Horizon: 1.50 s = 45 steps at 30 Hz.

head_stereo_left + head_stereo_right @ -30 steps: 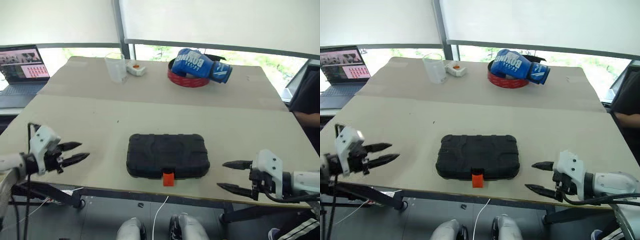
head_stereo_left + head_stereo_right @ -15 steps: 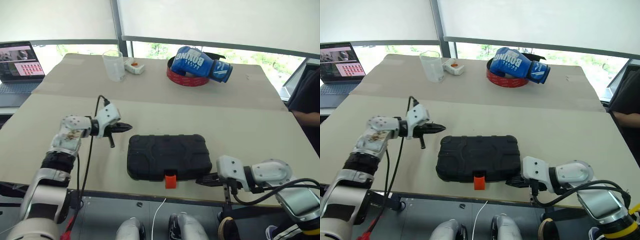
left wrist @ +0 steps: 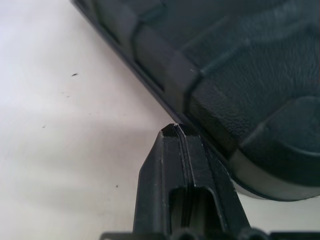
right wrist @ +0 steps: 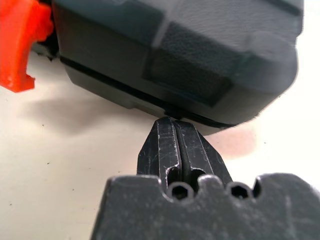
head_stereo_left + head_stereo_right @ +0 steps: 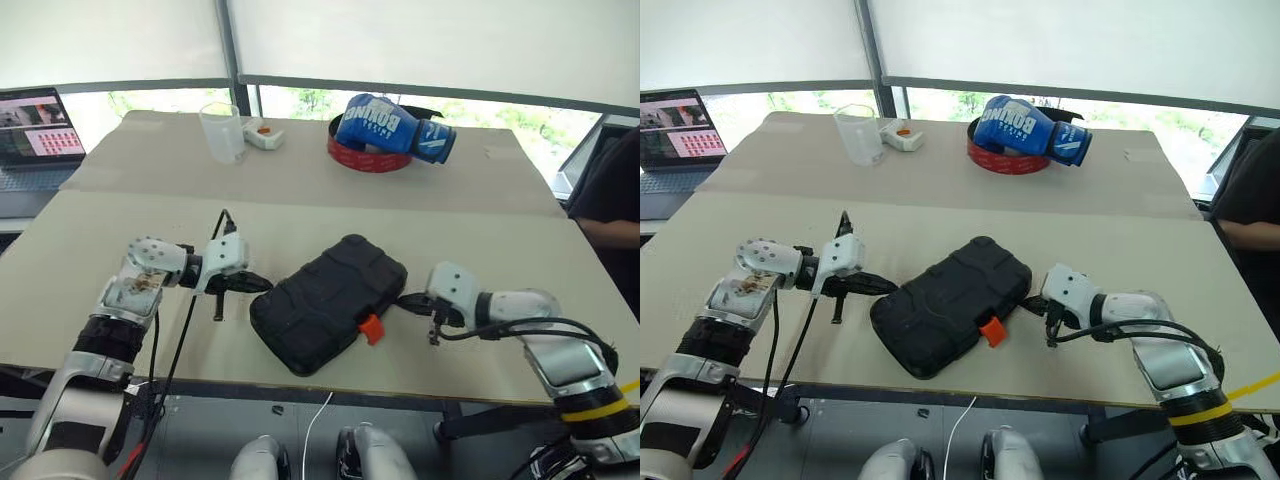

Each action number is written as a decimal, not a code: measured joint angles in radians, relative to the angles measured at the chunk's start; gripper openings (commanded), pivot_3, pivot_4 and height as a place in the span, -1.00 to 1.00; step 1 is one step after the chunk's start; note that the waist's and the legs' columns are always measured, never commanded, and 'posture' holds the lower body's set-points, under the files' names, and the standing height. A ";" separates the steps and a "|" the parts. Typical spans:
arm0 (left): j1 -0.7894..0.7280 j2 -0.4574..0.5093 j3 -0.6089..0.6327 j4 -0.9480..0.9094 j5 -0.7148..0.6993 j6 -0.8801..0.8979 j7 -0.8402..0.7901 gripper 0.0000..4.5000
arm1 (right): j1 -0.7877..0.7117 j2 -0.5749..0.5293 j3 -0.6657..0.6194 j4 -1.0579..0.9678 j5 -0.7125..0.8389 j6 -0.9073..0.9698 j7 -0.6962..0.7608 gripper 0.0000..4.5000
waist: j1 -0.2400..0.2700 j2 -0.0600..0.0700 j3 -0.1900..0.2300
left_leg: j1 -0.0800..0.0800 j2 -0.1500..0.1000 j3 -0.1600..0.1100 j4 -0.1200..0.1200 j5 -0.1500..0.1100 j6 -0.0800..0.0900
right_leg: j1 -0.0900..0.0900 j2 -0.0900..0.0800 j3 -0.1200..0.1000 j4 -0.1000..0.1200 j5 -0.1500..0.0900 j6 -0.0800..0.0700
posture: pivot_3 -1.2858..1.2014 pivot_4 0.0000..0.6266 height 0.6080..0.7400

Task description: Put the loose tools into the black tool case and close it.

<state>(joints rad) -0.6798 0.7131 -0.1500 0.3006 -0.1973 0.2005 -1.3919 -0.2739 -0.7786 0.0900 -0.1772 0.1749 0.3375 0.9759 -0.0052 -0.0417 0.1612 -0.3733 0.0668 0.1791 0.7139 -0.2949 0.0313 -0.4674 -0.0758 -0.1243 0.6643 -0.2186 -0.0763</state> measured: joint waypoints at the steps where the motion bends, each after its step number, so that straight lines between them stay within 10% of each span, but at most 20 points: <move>1: -0.010 0.006 0.009 -0.031 -0.022 0.042 -0.008 -1.00 | 0.014 -0.009 -0.016 -0.019 0.017 0.006 0.011 -0.99 | 0.002 0.000 0.000 | 0.000 0.000 0.000 0.000 0.000 0.000 | 0.000 0.000 0.000 0.000 0.000 0.000 | 0.03 -0.52 0.60; 19: -0.082 -0.080 -0.219 -0.026 0.179 -0.433 0.022 -1.00 | 0.100 -0.019 0.062 -0.258 0.139 0.122 0.068 -0.99 | 0.015 0.005 -0.010 | 0.008 -0.001 -0.005 -0.001 -0.003 0.004 | 0.010 -0.002 0.001 -0.002 -0.001 0.002 | 0.03 -0.52 0.60; 45: -0.099 -0.168 -0.203 0.049 0.215 -0.504 0.048 -1.00 | 0.081 0.056 0.059 -0.198 0.081 0.208 -0.019 -0.99 | 0.017 0.005 -0.012 | 0.006 -0.001 -0.007 0.000 -0.007 0.010 | 0.009 -0.001 0.000 -0.002 -0.001 0.002 | 0.03 -0.52 0.60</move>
<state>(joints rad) -0.7788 0.5448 -0.3526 0.3494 0.0179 -0.3032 -1.3435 -0.1928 -0.7222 0.1491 -0.3753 0.2558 0.5450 0.9572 0.0119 -0.0368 0.1488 -0.3671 0.0659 0.1724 0.7134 -0.3015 0.0418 -0.4581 -0.0769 -0.1246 0.6626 -0.2193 -0.0745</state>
